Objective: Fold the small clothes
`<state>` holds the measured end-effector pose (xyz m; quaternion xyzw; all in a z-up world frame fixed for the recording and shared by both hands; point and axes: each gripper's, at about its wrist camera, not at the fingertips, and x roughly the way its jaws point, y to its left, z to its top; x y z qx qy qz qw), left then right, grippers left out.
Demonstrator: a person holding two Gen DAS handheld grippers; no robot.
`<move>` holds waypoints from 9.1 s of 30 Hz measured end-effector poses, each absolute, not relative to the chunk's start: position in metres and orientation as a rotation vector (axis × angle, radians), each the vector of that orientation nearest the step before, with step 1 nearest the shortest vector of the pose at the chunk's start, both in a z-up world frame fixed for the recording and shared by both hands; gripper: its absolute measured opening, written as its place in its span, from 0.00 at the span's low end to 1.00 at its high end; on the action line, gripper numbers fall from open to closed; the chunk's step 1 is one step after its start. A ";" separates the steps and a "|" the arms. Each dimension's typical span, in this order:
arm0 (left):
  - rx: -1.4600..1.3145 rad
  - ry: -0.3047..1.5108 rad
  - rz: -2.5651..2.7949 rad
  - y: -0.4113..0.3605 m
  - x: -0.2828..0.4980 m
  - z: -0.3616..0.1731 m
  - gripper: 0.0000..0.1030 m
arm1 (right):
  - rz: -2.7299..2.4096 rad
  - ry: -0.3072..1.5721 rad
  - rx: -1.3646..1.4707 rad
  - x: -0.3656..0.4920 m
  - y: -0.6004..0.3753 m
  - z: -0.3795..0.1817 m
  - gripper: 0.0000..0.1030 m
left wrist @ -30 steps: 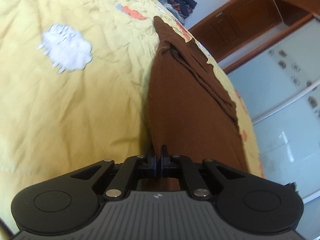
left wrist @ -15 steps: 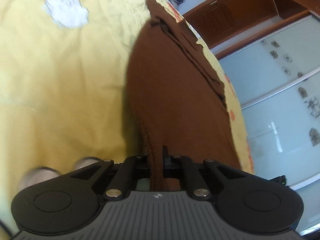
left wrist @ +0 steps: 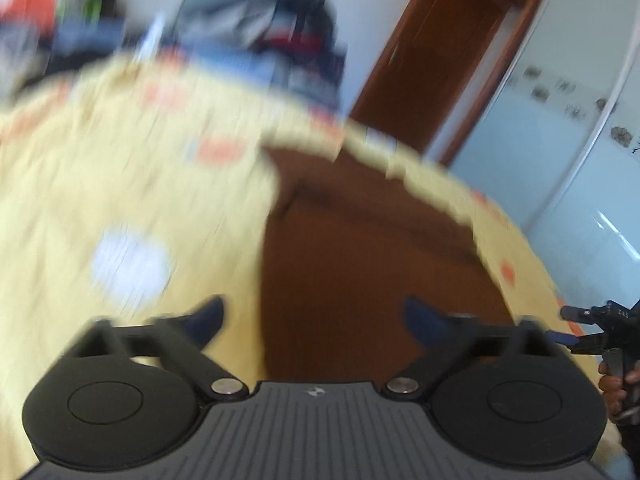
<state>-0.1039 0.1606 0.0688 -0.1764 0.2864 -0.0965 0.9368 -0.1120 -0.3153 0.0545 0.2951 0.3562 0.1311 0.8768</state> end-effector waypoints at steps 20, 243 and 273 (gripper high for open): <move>0.074 0.692 -0.118 0.057 -0.033 0.009 1.00 | 0.026 0.718 0.003 -0.013 -0.224 0.009 0.95; -0.185 0.803 -0.155 0.105 0.119 0.017 0.07 | 0.305 0.885 0.434 0.096 -0.319 0.013 0.25; 0.005 0.705 -0.202 0.040 0.083 0.013 0.63 | 0.220 0.668 0.210 0.041 -0.258 0.007 0.73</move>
